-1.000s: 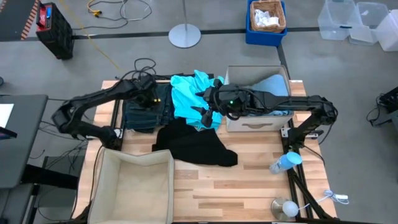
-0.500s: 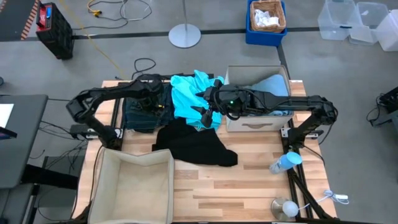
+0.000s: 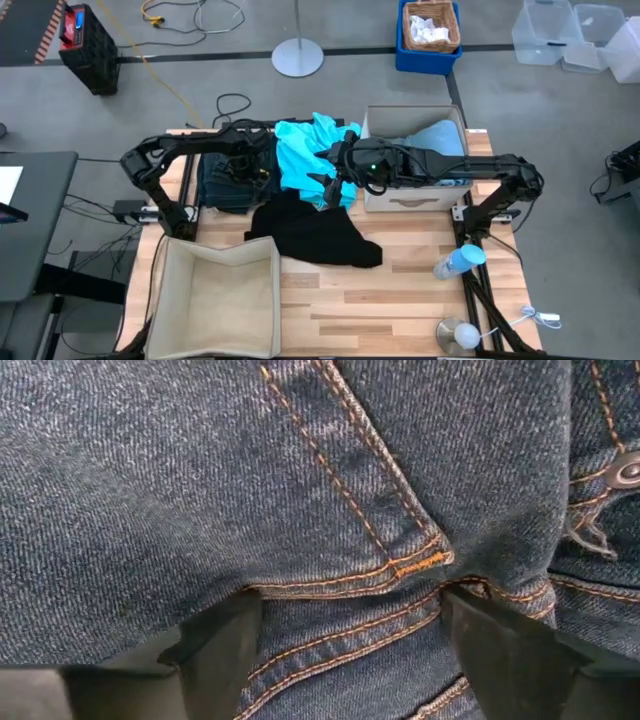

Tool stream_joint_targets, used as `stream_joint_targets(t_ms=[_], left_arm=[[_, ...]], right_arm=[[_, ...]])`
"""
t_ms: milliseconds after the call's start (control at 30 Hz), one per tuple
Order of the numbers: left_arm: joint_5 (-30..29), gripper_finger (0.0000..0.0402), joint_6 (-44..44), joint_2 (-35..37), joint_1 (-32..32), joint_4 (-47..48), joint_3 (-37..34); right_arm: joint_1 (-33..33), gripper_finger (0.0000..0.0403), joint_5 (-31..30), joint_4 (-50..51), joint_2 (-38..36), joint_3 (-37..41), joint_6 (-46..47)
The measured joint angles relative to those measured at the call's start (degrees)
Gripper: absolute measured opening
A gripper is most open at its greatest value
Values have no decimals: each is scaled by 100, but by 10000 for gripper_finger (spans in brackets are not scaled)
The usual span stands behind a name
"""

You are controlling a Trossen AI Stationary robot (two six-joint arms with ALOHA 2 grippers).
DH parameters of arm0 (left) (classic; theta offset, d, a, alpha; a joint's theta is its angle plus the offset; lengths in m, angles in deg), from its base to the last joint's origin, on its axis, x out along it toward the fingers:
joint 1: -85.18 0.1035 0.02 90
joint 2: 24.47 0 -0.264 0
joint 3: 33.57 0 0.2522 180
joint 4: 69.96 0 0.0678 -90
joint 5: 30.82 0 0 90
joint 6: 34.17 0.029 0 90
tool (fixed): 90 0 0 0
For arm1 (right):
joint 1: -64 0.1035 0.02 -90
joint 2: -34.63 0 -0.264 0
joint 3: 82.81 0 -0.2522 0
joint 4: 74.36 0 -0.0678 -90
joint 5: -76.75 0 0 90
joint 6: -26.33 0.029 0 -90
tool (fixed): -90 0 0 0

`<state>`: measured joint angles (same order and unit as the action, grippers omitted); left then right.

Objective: Sort clothes
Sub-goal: Put the dark blue pants into the bottom laundry bin

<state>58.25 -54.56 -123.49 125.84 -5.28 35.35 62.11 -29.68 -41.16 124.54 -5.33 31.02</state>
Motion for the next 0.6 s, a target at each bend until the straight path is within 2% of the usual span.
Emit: stream_joint_targets(t_ms=[133, 500, 600], left_arm=[[4, 250, 138, -5, -7, -50, -9], [89, 53, 478, -11, -13, -178, -15], [92, 31, 568, -11, -13, -163, -13]], right_arm=[[0, 276, -7, 2, 0, -2, 0], [-13, 276, -31, 4, 0, 0, -2], [-11, 276, -33, 4, 0, -2, -4]])
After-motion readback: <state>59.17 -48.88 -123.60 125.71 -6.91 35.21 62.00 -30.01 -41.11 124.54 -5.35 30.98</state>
